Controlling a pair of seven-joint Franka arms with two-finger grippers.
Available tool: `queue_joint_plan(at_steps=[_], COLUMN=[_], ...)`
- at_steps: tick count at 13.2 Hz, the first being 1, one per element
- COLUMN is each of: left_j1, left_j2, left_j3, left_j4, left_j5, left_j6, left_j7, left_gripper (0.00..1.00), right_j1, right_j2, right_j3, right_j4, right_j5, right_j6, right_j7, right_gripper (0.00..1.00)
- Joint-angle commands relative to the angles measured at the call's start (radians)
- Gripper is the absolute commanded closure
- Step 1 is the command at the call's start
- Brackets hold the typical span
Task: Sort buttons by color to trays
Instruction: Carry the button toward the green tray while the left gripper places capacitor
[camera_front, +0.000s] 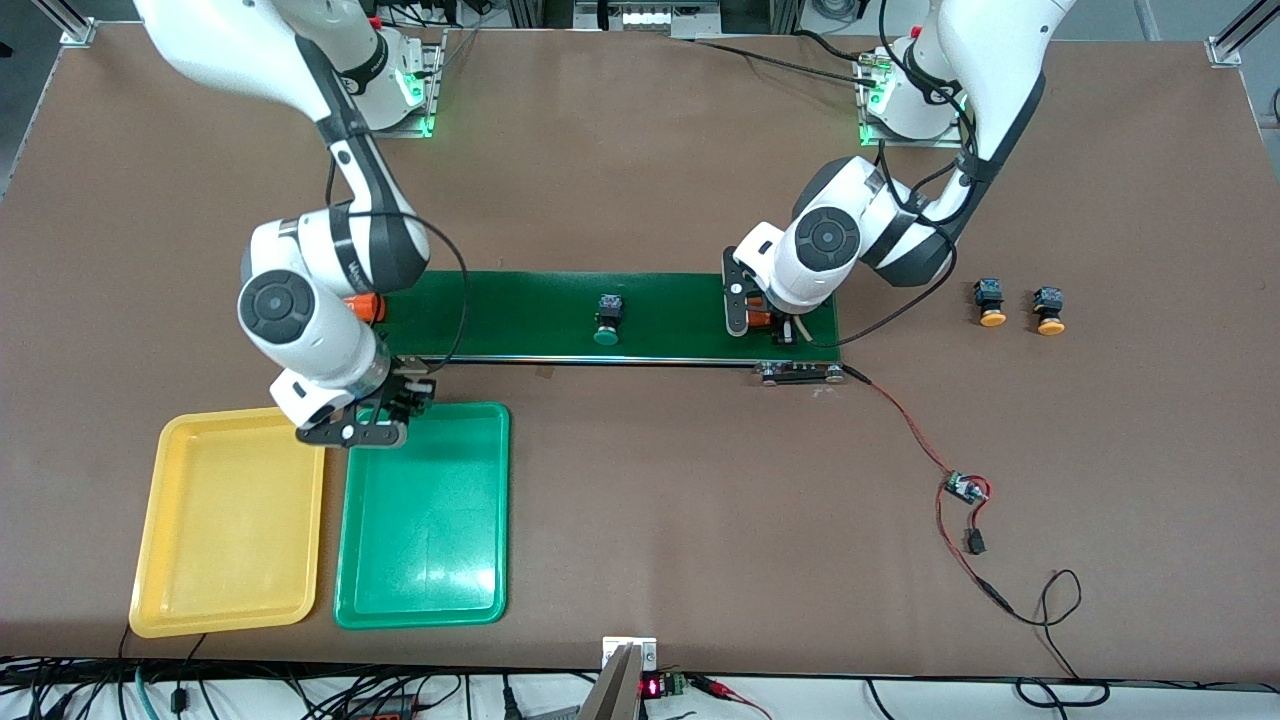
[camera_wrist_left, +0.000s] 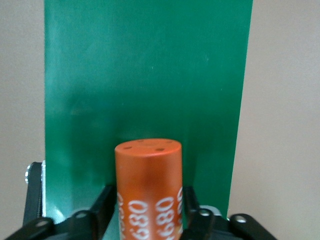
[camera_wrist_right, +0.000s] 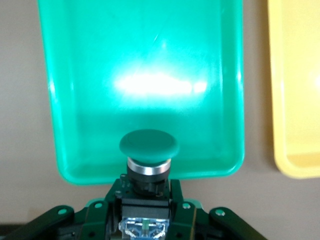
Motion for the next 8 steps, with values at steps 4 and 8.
queue_joint_plan(at_steps=[4, 8], left_j1=[0.053, 0.077], left_j2=[-0.155, -0.262], left_j3=[0.008, 0.132], left_j4=[0.004, 0.009], left_j5=[-0.002, -0.03], left_j6=[-0.118, -0.189], left_j7=[-0.021, -0.059], left_gripper=[0.0, 0.0], right_j1=[-0.05, -0.07], right_j2=[0.151, 0.212], right_j3=[0.004, 0.004], right_j4=[0.134, 0.145], right_j5=[-0.004, -0.006], right_j6=[0.05, 0.127], right_j7=[-0.12, -0.18], right_gripper=[0.86, 0.86])
